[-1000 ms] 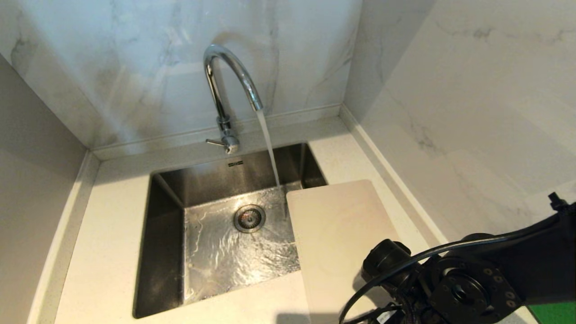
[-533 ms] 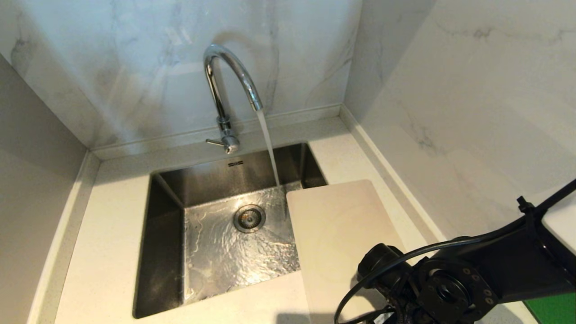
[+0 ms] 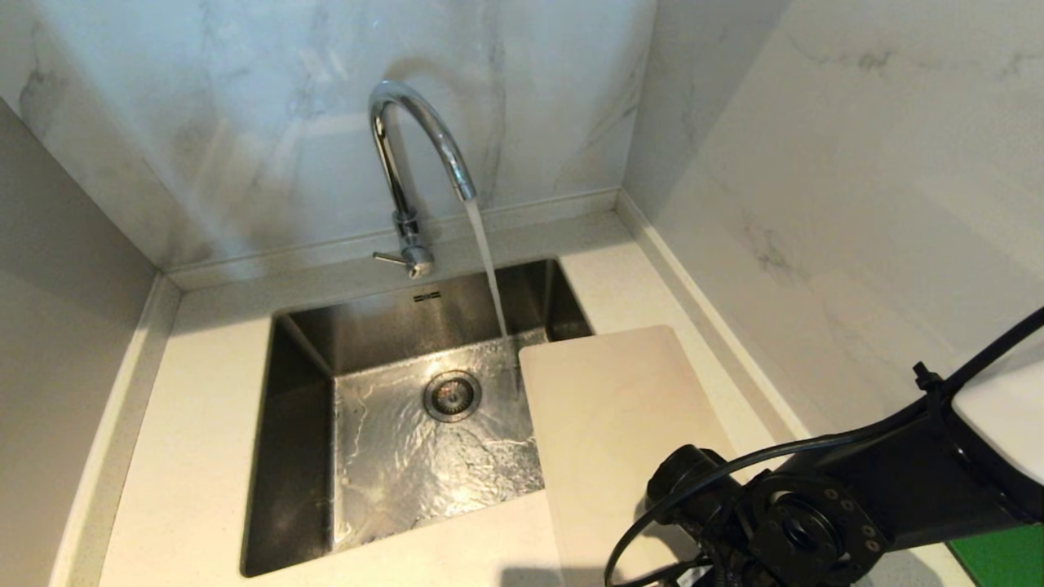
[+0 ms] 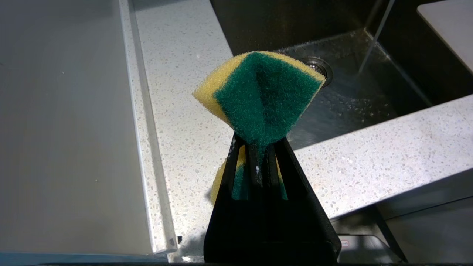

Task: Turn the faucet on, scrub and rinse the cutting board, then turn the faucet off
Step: Pick up the cutting board

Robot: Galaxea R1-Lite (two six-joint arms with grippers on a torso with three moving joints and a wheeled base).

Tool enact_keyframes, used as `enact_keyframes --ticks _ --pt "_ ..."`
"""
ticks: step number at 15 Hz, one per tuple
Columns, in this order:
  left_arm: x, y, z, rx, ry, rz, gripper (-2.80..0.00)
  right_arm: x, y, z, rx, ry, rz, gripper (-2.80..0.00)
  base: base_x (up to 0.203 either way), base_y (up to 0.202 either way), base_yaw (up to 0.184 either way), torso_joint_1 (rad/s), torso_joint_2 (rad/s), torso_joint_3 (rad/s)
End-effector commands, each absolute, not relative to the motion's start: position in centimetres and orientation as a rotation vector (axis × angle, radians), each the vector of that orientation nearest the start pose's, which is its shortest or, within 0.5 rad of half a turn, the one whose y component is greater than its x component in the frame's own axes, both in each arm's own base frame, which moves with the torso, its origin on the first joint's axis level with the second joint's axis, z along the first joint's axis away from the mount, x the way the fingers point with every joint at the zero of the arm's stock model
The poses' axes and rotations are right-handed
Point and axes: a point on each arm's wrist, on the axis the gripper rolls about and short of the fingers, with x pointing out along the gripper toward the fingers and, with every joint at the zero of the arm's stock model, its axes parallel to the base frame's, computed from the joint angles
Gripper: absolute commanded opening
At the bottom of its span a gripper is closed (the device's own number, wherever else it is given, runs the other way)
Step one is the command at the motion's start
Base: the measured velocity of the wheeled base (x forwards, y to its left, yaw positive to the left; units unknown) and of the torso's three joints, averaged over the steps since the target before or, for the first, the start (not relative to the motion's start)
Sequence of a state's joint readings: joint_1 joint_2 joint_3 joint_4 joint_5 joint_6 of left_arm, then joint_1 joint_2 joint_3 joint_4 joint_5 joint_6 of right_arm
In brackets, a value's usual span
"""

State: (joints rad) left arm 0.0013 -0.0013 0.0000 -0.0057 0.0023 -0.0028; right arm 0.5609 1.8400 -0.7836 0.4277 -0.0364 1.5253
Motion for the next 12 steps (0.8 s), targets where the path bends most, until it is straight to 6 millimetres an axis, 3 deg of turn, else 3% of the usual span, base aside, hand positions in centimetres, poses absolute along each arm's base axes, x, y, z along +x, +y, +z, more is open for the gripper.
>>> enact_keyframes --ticks 1,12 --pt "-2.3 0.0 7.6 -0.003 -0.006 0.003 -2.8 20.4 12.7 7.0 0.792 1.362 -0.715 0.0 0.0 0.0 0.0 0.0 0.0 0.0" --pt "-2.3 0.0 7.6 -0.003 -0.006 0.004 -2.8 20.9 13.0 5.4 0.782 1.37 -0.722 0.0 0.0 0.0 0.0 0.0 0.0 0.0"
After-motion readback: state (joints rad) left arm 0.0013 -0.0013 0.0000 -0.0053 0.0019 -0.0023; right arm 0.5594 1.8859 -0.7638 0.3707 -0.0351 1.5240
